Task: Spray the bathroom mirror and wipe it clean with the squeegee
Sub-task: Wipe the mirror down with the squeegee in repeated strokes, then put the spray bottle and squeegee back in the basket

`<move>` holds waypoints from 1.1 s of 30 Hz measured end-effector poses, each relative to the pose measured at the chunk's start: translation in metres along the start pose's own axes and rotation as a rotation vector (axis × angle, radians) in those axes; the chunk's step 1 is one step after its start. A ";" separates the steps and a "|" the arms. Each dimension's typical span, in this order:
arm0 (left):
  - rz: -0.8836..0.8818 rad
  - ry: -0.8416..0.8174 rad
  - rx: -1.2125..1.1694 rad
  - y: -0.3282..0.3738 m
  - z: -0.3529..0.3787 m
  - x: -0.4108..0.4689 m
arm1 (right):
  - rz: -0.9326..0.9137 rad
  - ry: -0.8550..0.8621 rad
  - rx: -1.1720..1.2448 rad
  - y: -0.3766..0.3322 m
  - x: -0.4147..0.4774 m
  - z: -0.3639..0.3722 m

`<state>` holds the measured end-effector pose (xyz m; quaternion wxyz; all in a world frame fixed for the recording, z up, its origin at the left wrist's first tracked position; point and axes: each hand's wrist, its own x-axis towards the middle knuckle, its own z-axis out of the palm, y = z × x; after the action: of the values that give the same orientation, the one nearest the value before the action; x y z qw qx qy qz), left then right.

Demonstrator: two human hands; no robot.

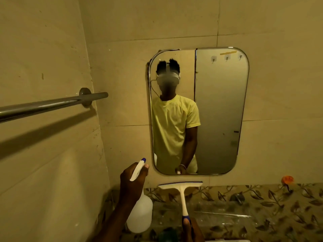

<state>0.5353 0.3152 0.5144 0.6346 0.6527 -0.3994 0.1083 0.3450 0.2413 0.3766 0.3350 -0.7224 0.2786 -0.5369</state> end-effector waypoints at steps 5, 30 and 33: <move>0.005 -0.014 -0.007 0.004 0.001 -0.006 | 0.453 -0.050 0.304 0.006 0.001 -0.013; 0.091 -0.486 -0.286 0.112 0.146 -0.045 | -0.069 0.235 0.120 -0.023 0.124 -0.186; 0.093 -0.597 -0.285 0.118 0.188 -0.063 | -0.038 0.280 0.041 0.001 0.123 -0.223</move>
<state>0.3478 0.1817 0.5291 0.5688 0.5415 -0.6081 -0.1159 0.1635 0.1052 0.4927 0.2972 -0.6388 0.2978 -0.6442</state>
